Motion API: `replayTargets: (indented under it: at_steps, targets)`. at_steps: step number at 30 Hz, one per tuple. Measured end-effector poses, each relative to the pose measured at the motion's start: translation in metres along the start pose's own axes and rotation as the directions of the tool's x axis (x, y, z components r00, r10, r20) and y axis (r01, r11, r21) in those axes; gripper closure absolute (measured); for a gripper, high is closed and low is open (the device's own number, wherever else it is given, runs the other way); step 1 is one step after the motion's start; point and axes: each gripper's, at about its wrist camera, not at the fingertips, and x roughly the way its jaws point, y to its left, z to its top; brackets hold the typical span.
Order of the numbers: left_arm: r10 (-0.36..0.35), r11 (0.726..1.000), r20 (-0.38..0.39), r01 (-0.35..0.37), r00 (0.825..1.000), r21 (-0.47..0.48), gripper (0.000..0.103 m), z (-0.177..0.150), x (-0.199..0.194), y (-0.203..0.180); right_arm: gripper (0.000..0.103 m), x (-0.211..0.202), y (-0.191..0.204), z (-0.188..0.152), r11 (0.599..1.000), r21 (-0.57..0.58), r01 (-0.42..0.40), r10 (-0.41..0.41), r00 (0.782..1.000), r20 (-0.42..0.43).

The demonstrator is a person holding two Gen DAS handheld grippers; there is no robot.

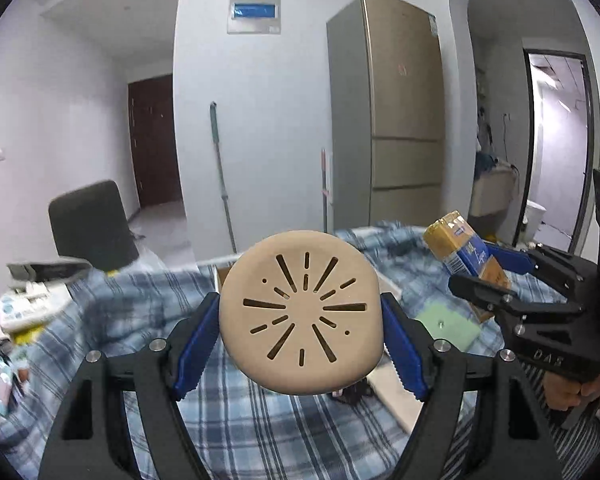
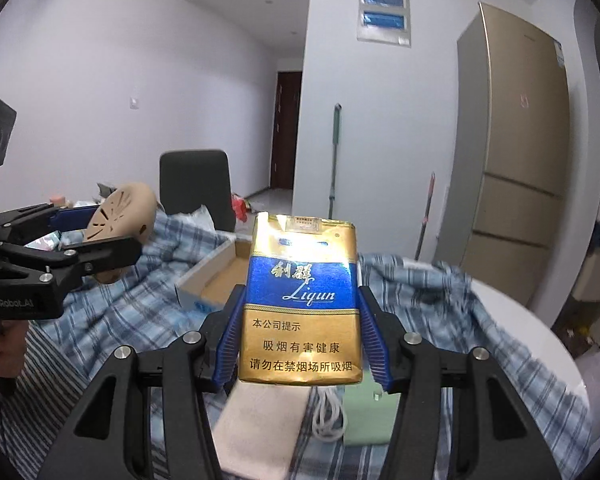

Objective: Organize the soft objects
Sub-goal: 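Carry the pack and disc over the cardboard box with both grippers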

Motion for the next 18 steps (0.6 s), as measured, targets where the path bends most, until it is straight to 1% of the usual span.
replayTargets:
  at_steps: [1, 2, 3, 5, 6, 8, 11, 14, 17, 18]
  targets:
    - [0.009, 1.000, 0.005, -0.009, 1.000, 0.002, 0.024, 0.006, -0.002, 0.000, 0.051, -0.001, 0.000, 0.008, 1.000, 0.001, 0.001, -0.001, 1.000, 0.013]
    - [0.039, 0.999, 0.000, -0.039, 0.999, 0.020, 0.024, 0.016, -0.001, -0.003, 0.051, -0.002, 0.000, 0.016, 1.000, 0.004, 0.002, -0.002, 1.000, 0.024]
    - [0.052, 0.998, -0.001, -0.052, 0.999, 0.035, 0.024, 0.021, -0.001, -0.003, 0.051, -0.001, -0.002, 0.025, 1.000, 0.007, 0.001, -0.001, 0.999, 0.034]
    - [0.072, 0.997, 0.034, -0.072, 0.997, 0.008, 0.024, 0.037, -0.001, -0.001, 0.051, 0.005, -0.007, 0.043, 0.999, 0.030, 0.025, -0.026, 0.999, 0.037]
    - [0.080, 0.997, 0.033, -0.080, 0.996, -0.003, 0.024, 0.044, 0.001, 0.001, 0.051, 0.009, -0.012, 0.051, 0.998, 0.050, 0.026, -0.028, 0.999, 0.039]
    - [0.064, 0.997, 0.042, -0.062, 0.997, -0.037, 0.024, 0.059, 0.005, 0.006, 0.051, 0.022, -0.024, 0.070, 0.996, 0.084, 0.032, -0.035, 0.999, 0.027]
    - [0.077, 0.995, 0.064, -0.073, 0.995, -0.064, 0.024, 0.085, 0.018, 0.010, 0.051, 0.043, -0.041, 0.097, 0.986, 0.158, 0.052, -0.058, 0.998, 0.033]
    - [0.087, 0.993, 0.067, -0.081, 0.994, -0.082, 0.024, 0.102, 0.032, 0.014, 0.051, 0.053, -0.044, 0.116, 0.981, 0.167, 0.095, -0.109, 0.991, 0.075]
    - [0.043, 0.990, 0.069, -0.034, 0.997, -0.137, 0.024, 0.119, 0.048, 0.020, 0.051, 0.064, -0.042, 0.125, 0.982, 0.165, 0.091, -0.107, 0.991, 0.086]
    - [0.049, 0.990, 0.066, -0.040, 0.997, -0.135, 0.024, 0.123, 0.052, 0.022, 0.051, 0.069, -0.041, 0.125, 0.981, 0.166, 0.097, -0.112, 0.990, 0.086]
